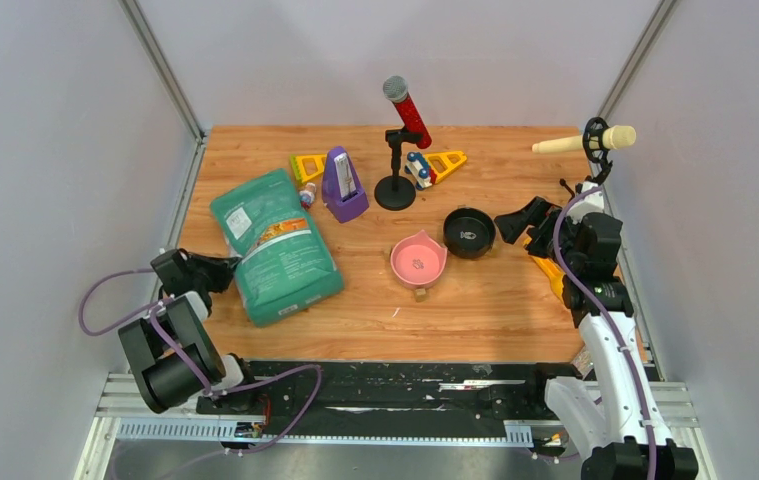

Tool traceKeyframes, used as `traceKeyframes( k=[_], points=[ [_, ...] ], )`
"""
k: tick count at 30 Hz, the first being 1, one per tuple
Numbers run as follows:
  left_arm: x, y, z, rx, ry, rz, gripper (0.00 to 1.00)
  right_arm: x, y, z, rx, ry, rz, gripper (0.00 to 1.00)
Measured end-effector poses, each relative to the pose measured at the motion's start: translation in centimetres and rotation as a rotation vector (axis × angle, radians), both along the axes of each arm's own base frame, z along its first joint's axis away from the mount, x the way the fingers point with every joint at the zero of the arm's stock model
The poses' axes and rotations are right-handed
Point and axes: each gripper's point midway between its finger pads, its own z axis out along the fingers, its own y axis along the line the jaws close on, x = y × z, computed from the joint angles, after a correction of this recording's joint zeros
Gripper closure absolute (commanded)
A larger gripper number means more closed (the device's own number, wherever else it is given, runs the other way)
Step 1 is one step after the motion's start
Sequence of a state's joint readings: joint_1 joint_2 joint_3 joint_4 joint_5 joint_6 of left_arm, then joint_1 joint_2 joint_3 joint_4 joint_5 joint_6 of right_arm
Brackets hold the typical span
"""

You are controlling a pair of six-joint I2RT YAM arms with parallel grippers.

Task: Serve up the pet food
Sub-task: Adjust the pet food bag at the center of the board.

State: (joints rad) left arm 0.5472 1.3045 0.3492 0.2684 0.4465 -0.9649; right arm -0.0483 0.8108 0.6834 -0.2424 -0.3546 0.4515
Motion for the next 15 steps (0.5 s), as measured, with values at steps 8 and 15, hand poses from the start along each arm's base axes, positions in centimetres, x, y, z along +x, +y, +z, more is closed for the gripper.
traceKeyframes(
  k=[8,15],
  points=[
    [0.4,-0.6,0.1,-0.001,-0.022,-0.041,1.0,0.0,0.1,0.0,0.002,0.0,0.007,0.0],
    [-1.7,-2.6,1.3,0.048,-0.023,-0.078,1.0,0.0,0.6,0.1,0.016,-0.001,0.038,0.0]
  ],
)
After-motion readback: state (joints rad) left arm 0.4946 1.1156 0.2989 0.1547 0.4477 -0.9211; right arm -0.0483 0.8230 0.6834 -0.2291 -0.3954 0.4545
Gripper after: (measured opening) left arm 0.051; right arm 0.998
